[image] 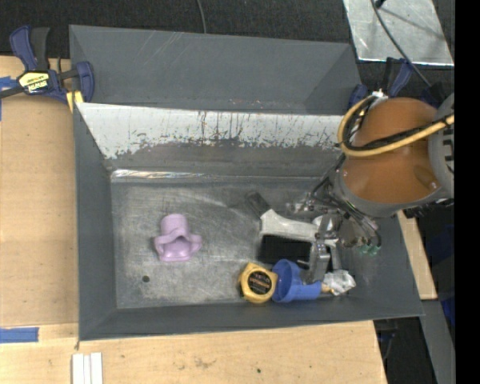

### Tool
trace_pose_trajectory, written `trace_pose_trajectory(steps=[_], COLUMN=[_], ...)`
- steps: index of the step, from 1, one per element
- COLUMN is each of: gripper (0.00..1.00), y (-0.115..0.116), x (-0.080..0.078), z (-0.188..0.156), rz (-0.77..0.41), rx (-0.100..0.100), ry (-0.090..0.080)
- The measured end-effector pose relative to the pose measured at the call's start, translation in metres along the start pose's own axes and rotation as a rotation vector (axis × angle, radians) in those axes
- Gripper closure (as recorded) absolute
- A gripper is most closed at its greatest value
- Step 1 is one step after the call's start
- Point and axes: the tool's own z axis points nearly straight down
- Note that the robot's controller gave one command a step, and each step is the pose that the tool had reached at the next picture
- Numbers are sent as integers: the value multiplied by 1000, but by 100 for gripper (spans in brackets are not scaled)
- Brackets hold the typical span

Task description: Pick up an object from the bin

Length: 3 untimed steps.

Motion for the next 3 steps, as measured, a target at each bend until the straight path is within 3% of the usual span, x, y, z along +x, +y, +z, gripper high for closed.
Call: trace_pose_trajectory(steps=[1,2,3], gripper=[0,100,100], y=[0,-1,-1], x=[0,-64,-64], z=[0,73,73], rz=[0,-77,-78], rx=[0,1,1], ry=[0,-59,-59])
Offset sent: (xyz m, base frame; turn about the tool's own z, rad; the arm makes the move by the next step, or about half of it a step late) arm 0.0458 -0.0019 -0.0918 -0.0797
